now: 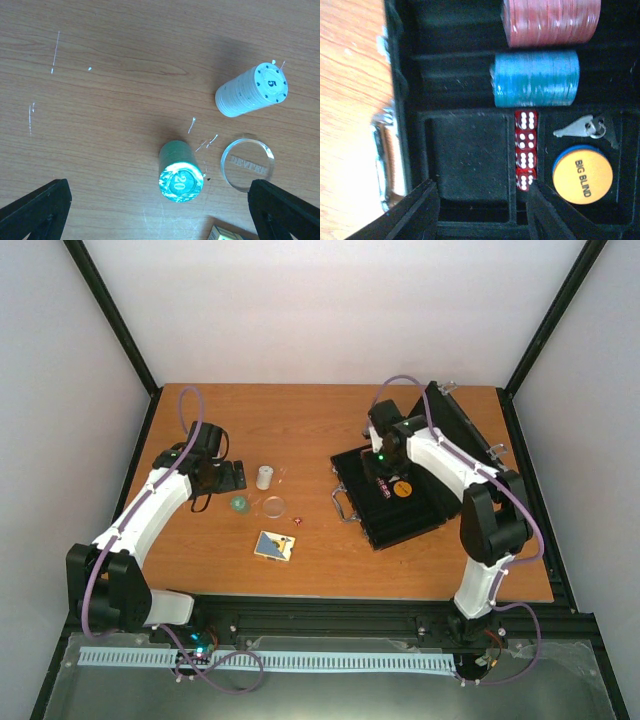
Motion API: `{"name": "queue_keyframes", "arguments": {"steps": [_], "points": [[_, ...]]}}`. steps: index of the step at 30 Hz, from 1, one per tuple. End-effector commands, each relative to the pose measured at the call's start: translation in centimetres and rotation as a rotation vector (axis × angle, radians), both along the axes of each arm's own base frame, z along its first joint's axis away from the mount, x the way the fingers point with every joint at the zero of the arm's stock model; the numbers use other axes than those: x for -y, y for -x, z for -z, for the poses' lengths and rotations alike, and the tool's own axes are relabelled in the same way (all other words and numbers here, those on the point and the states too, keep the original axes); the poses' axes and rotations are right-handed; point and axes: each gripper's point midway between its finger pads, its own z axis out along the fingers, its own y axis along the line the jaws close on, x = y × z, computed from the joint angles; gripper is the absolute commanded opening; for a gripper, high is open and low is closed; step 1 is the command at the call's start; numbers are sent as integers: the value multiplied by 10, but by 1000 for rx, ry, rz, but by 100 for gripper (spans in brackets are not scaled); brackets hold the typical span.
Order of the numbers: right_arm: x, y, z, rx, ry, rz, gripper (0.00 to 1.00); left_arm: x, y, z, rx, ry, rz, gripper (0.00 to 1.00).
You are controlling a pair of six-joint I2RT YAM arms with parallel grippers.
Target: Pack up texas hold em set
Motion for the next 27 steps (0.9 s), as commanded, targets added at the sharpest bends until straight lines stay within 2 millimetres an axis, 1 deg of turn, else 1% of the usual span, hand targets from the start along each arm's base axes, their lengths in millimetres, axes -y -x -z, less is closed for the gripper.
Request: {"name": "queue_keyframes", "arguments": {"steps": [1, 4, 6, 8, 11, 14, 15, 16, 22, 27], "points": [[-20, 2, -23, 16, -48, -41, 51, 1, -7, -9, 38, 6, 5, 100], [-43, 6, -24, 18, -66, -88, 55, 1, -6, -8, 38, 6, 3, 100], [-64, 10, -22, 11, -73, -132, 56, 0, -5, -8, 37, 6, 3, 100], [-91, 15, -19, 1, -78, -196, 56, 0, -4, -9, 38, 6, 3, 100], [-130, 25, -9, -26, -86, -292, 56, -1, -4, -10, 41, 2, 1, 100], [-160, 41, 9, -82, -97, -367, 56, -2, -3, -12, 46, 0, -1, 100], [-166, 44, 13, -93, -96, -382, 56, -2, -2, -12, 44, -2, -1, 100], [-178, 51, 22, -109, -86, -418, 56, -3, -1, -11, 45, -4, -2, 100], [-198, 66, 38, -148, -59, -493, 55, -3, 1, -11, 42, -7, 1, 100], [-207, 78, 47, -181, -60, -532, 55, -5, 1, -13, 48, -17, 4, 100]]}}
